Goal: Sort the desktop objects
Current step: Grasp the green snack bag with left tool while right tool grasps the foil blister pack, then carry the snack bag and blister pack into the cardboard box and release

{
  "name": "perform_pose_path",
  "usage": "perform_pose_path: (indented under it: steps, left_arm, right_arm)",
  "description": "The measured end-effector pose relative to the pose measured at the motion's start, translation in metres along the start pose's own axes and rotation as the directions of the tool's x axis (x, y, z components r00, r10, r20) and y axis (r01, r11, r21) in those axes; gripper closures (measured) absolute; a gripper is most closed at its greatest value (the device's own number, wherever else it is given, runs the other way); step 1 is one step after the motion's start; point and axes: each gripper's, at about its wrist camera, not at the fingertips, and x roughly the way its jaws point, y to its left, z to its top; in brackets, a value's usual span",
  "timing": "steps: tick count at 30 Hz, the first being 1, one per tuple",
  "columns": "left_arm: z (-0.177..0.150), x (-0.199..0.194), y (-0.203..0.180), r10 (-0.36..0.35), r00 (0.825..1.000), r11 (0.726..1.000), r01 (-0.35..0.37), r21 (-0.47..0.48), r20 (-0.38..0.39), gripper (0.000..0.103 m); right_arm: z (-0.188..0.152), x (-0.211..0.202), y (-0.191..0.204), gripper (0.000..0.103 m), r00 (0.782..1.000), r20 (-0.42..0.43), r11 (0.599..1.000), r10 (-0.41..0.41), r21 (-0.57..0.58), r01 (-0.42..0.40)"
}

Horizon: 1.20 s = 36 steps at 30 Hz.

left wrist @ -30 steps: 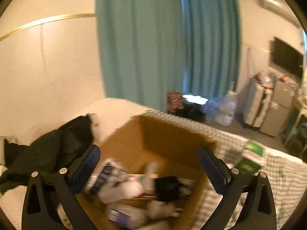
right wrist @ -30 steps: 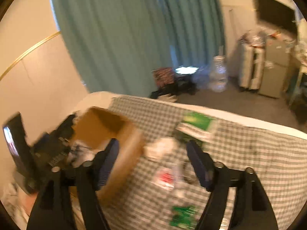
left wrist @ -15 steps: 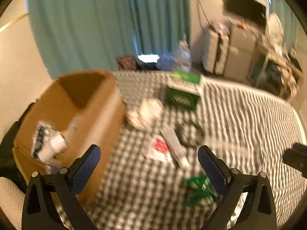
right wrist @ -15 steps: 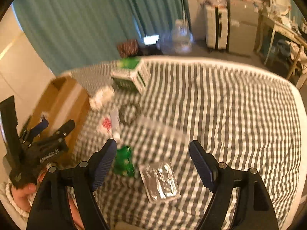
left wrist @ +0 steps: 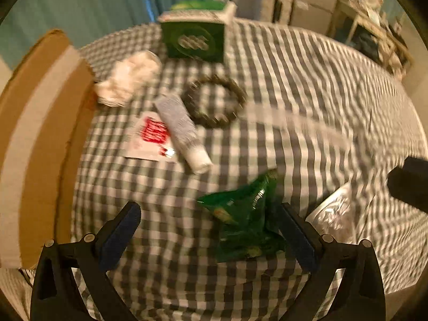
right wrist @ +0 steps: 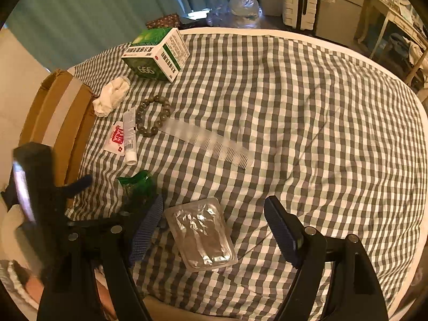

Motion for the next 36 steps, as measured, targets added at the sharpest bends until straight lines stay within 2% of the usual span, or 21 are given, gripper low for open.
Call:
perform_pose_path:
  steps: [1, 2, 4, 7, 12, 15, 19, 22, 26, 30, 32, 33, 35, 36]
  left_arm:
    - [-0.002, 0.008, -0.004, -0.011, 1.000, 1.000, 0.011, 0.012, -0.027, 0.013]
    - [-0.002, 0.012, -0.004, -0.031, 0.998, 0.999, 0.032, 0.013, -0.046, 0.030]
    - [-0.003, 0.024, -0.003, -0.095, 0.991, 0.996, 0.094, -0.008, -0.099, 0.051]
    - [-0.002, 0.026, 0.003, -0.121, 0.987, 0.992, 0.117, -0.046, -0.110, 0.057]
    - [0.003, 0.016, 0.022, -0.088, 0.993, 0.991, 0.079, -0.111, -0.080, 0.061]
    - [0.002, 0.015, 0.029, -0.059, 0.995, 0.990, 0.048, -0.131, -0.079, 0.061]
    - [-0.004, 0.016, 0.032, -0.063, 0.994, 0.987, 0.048, -0.151, -0.095, 0.061]
    - [-0.006, 0.013, 0.028, -0.057, 0.994, 0.990, 0.045, -0.136, -0.088, 0.061]
    - [-0.010, 0.006, 0.023, -0.058, 0.995, 0.991, 0.048, -0.127, -0.081, 0.061]
    - [-0.014, 0.000, 0.022, -0.049, 0.996, 0.991, 0.038, -0.131, -0.081, 0.061]
    - [-0.011, -0.007, 0.025, -0.042, 0.996, 0.990, 0.032, -0.138, -0.073, 0.061]
    - [-0.012, -0.010, 0.025, -0.040, 0.997, 0.989, 0.030, -0.143, -0.067, 0.061]
    - [-0.013, -0.017, 0.028, -0.043, 0.998, 0.986, 0.034, -0.163, -0.047, 0.061]
    - [-0.013, -0.022, 0.029, -0.049, 0.998, 0.983, 0.043, -0.178, -0.032, 0.061]
  right_arm:
    - [-0.002, 0.000, 0.001, 0.025, 1.000, -0.012, 1.000, -0.001, -0.008, 0.001]
    - [-0.002, 0.002, 0.003, 0.025, 1.000, -0.023, 1.000, 0.002, -0.017, -0.002]
    - [-0.005, 0.009, 0.009, 0.025, 0.999, -0.053, 0.999, 0.010, -0.043, -0.012]
    - [-0.009, 0.019, 0.016, 0.025, 0.995, -0.100, 0.996, 0.009, -0.082, -0.017]
    - [-0.015, 0.047, 0.022, 0.025, 0.982, -0.189, 0.990, -0.013, -0.142, -0.014]
    - [-0.020, 0.071, 0.026, 0.025, 0.966, -0.256, 0.987, -0.043, -0.163, 0.001]
    - [-0.025, 0.100, 0.026, 0.024, 0.941, -0.323, 0.981, -0.098, -0.191, 0.037]
    - [-0.025, 0.101, 0.022, 0.022, 0.942, -0.327, 0.986, -0.078, -0.167, 0.023]
    - [-0.029, 0.094, 0.019, 0.028, 0.945, -0.316, 0.984, -0.084, -0.173, 0.030]
    - [-0.036, 0.089, 0.026, 0.026, 0.942, -0.320, 0.977, -0.100, -0.210, 0.033]
    - [-0.039, 0.088, 0.026, 0.030, 0.943, -0.313, 0.976, -0.110, -0.214, 0.043]
    - [-0.039, 0.087, 0.024, 0.033, 0.945, -0.306, 0.977, -0.111, -0.207, 0.047]
    - [-0.038, 0.078, 0.020, 0.033, 0.955, -0.282, 0.983, -0.095, -0.177, 0.046]
    - [-0.037, 0.069, 0.017, 0.033, 0.964, -0.245, 0.985, -0.099, -0.164, 0.059]
